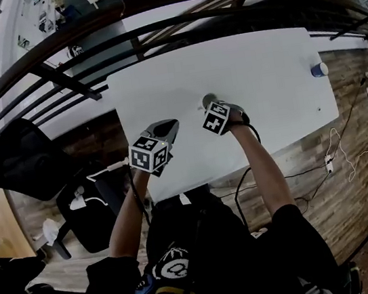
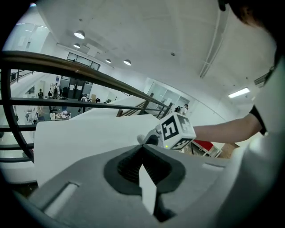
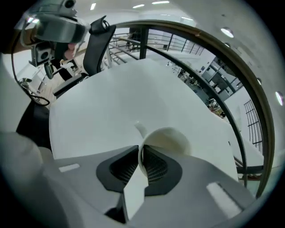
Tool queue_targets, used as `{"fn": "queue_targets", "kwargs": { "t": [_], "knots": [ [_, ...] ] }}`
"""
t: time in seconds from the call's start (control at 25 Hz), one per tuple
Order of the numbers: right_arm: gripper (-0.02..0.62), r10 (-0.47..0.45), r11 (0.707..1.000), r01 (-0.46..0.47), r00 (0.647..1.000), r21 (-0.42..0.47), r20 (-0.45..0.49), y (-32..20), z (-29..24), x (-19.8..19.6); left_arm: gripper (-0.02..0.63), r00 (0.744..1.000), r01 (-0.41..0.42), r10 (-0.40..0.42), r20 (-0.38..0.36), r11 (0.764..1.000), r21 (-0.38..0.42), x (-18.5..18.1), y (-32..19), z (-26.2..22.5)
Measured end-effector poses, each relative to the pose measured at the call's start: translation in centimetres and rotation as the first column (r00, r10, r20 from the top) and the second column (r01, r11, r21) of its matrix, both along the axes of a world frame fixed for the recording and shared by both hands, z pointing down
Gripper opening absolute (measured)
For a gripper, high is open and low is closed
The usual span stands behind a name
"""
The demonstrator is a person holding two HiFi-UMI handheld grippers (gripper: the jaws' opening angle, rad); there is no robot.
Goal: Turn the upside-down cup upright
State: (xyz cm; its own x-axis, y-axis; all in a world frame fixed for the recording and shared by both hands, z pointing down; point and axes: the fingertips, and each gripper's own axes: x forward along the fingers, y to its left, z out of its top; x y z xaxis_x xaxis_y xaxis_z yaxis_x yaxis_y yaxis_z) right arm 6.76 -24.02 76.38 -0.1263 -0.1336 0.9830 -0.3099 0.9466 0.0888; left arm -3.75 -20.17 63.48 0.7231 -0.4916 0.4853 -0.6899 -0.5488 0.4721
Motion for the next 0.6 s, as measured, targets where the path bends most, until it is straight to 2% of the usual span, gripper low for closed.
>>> {"fn": "queue_targets", "kwargs": {
  "t": [0.08, 0.16, 0.28, 0.4, 0.44, 0.48, 0.52, 0.56, 0.6],
  "knots": [
    [0.034, -0.038, 0.999, 0.036, 0.998, -0.039, -0.056, -0.4, 0.3, -0.5, 0.005, 1.000, 0.005, -0.005, 0.001, 1.000, -0.004, -0.4, 0.6, -0.1],
    [0.038, -0.046, 0.998, 0.043, 0.997, -0.051, -0.054, -0.8, 0.1, -1.0, 0.005, 1.000, 0.006, -0.006, 0.001, 1.000, -0.007, -0.8, 1.1, -0.2],
    [0.057, 0.011, 1.000, -0.011, 0.999, 0.001, 0.042, -1.3, -1.4, -1.6, 0.005, 1.000, 0.007, -0.007, 0.002, 1.000, 0.000, -1.6, 1.7, -0.4],
    [0.060, 0.131, 0.985, -0.150, 0.974, 0.091, 0.185, -1.0, -4.1, -1.1, 0.005, 1.000, 0.013, -0.013, 0.000, 0.999, 0.031, -2.5, 1.7, -1.2],
    [0.061, 0.181, 0.969, -0.216, 0.950, 0.119, 0.253, -0.7, -5.3, -0.8, 0.005, 1.000, 0.016, -0.016, -0.003, 0.999, 0.047, -2.6, 1.7, -1.7],
    [0.058, 0.234, 0.946, -0.294, 0.912, 0.138, 0.337, -0.1, -6.9, -0.5, 0.005, 1.000, 0.018, -0.017, -0.004, 0.998, 0.067, -2.7, 1.7, -2.3],
    [0.030, 0.287, 0.913, -0.381, 0.853, 0.145, 0.435, 0.6, -8.6, -0.3, 0.005, 1.000, 0.016, -0.016, -0.003, 0.996, 0.090, -2.7, 1.7, -3.0],
    [0.017, 0.335, 0.871, -0.472, 0.774, 0.137, 0.537, 1.4, -10.4, 0.1, 0.005, 1.000, 0.011, -0.011, 0.000, 0.993, 0.117, -2.6, 1.7, -3.7],
    [0.017, 0.373, 0.820, -0.560, 0.681, 0.120, 0.630, 2.2, -12.4, 0.6, 0.005, 1.000, 0.004, -0.005, 0.003, 0.990, 0.143, -2.4, 1.7, -4.4]
  ]
}}
